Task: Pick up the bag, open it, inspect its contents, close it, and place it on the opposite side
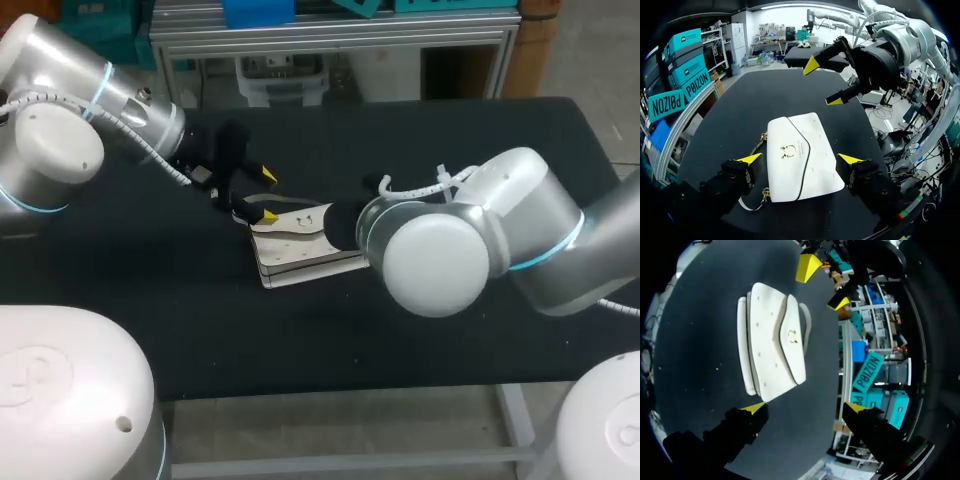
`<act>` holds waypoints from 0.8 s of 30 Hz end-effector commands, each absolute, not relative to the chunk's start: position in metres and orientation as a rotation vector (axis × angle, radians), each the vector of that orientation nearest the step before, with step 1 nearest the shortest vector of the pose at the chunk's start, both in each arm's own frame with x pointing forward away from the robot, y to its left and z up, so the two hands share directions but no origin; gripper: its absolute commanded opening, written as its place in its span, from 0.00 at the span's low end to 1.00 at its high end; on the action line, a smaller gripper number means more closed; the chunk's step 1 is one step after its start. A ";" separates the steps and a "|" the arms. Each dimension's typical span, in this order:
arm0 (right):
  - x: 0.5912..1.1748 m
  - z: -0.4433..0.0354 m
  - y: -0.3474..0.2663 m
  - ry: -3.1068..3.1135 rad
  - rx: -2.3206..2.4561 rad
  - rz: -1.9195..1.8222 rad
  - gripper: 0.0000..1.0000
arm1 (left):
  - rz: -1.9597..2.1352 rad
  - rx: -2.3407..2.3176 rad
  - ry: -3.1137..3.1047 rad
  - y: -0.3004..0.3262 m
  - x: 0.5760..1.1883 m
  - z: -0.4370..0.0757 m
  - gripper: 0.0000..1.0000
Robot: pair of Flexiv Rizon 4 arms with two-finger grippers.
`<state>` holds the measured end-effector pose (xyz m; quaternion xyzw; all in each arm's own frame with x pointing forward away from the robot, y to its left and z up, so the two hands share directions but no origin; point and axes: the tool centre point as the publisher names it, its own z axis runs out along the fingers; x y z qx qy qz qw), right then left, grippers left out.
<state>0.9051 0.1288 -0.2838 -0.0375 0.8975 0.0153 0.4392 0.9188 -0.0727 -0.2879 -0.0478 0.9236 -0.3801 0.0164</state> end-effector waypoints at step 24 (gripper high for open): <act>0.958 -0.260 0.110 2.527 -0.341 0.077 1.00 | -0.906 -0.388 2.968 -0.053 0.897 -0.297 1.00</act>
